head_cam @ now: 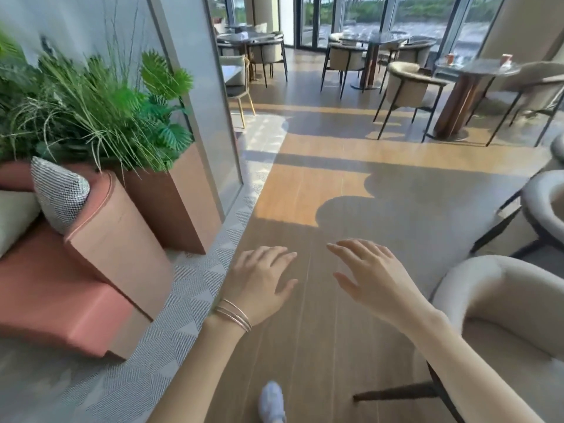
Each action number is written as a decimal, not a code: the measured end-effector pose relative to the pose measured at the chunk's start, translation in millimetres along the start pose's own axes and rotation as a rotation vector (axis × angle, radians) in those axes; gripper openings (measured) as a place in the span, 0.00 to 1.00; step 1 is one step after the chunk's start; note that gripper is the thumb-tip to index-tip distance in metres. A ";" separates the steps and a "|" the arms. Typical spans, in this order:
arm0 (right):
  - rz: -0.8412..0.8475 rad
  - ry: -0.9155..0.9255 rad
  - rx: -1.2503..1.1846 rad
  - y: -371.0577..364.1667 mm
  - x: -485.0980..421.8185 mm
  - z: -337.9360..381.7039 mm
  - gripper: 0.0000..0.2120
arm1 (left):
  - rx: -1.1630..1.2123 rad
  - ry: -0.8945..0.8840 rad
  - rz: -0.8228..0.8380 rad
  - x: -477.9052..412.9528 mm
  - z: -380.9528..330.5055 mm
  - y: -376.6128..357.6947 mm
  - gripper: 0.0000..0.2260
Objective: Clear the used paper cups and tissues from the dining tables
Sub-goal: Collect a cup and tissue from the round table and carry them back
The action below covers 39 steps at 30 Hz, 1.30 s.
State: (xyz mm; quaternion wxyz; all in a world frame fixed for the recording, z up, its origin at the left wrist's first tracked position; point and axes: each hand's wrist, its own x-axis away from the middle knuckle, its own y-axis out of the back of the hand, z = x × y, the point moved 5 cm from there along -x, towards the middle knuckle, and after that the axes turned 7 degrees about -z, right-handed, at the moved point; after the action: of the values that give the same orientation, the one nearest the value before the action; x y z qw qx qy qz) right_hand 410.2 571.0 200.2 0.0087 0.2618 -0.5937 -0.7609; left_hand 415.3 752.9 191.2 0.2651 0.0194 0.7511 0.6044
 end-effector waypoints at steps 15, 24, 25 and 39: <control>-0.192 0.024 0.074 -49.8 -318.2 -116.0 0.22 | -0.001 -0.089 -0.125 -322.5 157.6 -48.4 0.20; -0.152 0.017 0.034 -138.7 -437.9 -201.6 0.23 | 0.036 -0.008 -0.066 -448.5 226.3 -141.5 0.20; -0.135 0.015 0.037 -150.5 -452.2 -215.0 0.24 | 0.025 -0.001 -0.053 -463.9 232.6 -155.3 0.21; -0.080 0.095 0.006 -206.3 -724.8 -396.8 0.23 | -0.057 0.050 -0.120 -743.6 297.6 -230.6 0.20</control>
State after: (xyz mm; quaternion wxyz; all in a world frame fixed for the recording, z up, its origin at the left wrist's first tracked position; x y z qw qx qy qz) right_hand 1259.1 510.1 231.4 0.0058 0.3212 -0.5840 -0.7455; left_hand 1246.5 698.1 219.7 0.2822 -0.0483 0.7397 0.6090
